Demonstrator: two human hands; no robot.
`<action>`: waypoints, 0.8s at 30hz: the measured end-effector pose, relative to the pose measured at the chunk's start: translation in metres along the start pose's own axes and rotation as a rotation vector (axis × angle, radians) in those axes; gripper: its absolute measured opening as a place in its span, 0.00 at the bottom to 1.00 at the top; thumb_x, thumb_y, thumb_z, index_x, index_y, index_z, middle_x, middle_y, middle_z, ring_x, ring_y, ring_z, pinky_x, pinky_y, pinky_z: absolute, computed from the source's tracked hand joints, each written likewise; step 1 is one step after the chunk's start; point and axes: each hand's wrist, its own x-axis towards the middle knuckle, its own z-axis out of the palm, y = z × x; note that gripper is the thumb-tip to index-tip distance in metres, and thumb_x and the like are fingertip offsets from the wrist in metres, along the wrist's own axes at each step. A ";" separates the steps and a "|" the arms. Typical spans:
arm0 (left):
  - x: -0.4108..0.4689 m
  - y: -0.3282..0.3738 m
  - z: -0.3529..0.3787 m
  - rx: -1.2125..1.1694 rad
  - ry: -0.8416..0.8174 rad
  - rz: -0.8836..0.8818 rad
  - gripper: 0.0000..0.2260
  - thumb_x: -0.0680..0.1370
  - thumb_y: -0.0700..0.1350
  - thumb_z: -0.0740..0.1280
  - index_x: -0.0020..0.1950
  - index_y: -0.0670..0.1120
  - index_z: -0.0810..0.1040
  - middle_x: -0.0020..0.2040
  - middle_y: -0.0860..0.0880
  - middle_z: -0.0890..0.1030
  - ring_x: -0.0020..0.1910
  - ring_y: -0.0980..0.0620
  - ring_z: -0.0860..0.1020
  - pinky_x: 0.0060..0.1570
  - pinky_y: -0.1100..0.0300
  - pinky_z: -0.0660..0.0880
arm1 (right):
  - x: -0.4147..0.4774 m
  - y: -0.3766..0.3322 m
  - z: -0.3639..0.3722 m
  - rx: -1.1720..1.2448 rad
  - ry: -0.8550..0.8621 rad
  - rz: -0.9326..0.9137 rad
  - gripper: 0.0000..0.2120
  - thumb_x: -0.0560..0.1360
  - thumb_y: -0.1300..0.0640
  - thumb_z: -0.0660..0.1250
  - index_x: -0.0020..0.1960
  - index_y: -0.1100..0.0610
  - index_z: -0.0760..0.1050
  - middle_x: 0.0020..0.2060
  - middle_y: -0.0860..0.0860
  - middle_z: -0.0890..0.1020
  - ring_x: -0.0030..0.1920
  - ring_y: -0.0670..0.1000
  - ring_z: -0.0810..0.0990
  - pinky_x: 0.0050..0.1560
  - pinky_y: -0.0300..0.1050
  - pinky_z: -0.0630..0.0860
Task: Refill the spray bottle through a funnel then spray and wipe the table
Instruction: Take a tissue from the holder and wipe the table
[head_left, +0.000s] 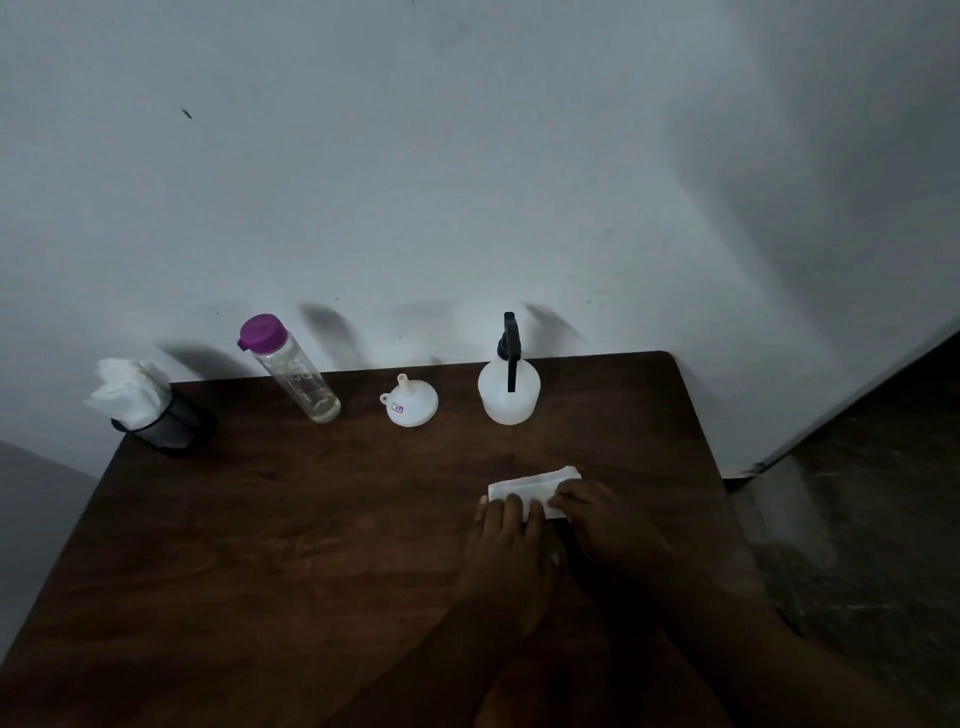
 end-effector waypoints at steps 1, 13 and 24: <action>0.001 -0.001 -0.003 0.018 0.047 0.025 0.28 0.79 0.61 0.57 0.73 0.47 0.73 0.70 0.41 0.77 0.70 0.41 0.75 0.71 0.41 0.69 | -0.002 0.002 -0.002 0.064 0.018 0.194 0.16 0.81 0.56 0.54 0.60 0.48 0.78 0.53 0.39 0.77 0.56 0.40 0.76 0.56 0.33 0.65; -0.009 -0.016 -0.011 -0.024 -0.074 0.139 0.29 0.84 0.60 0.52 0.82 0.50 0.54 0.82 0.41 0.55 0.82 0.41 0.52 0.79 0.46 0.42 | -0.045 -0.009 0.010 -0.079 0.158 -0.140 0.30 0.80 0.43 0.48 0.51 0.61 0.82 0.47 0.56 0.85 0.54 0.55 0.76 0.47 0.43 0.80; -0.026 -0.049 -0.030 -0.023 -0.253 0.201 0.32 0.84 0.62 0.54 0.83 0.51 0.48 0.83 0.41 0.46 0.82 0.41 0.43 0.71 0.51 0.30 | -0.063 -0.071 0.012 -0.012 -0.046 0.085 0.32 0.81 0.44 0.57 0.79 0.55 0.49 0.78 0.52 0.52 0.77 0.52 0.52 0.74 0.42 0.49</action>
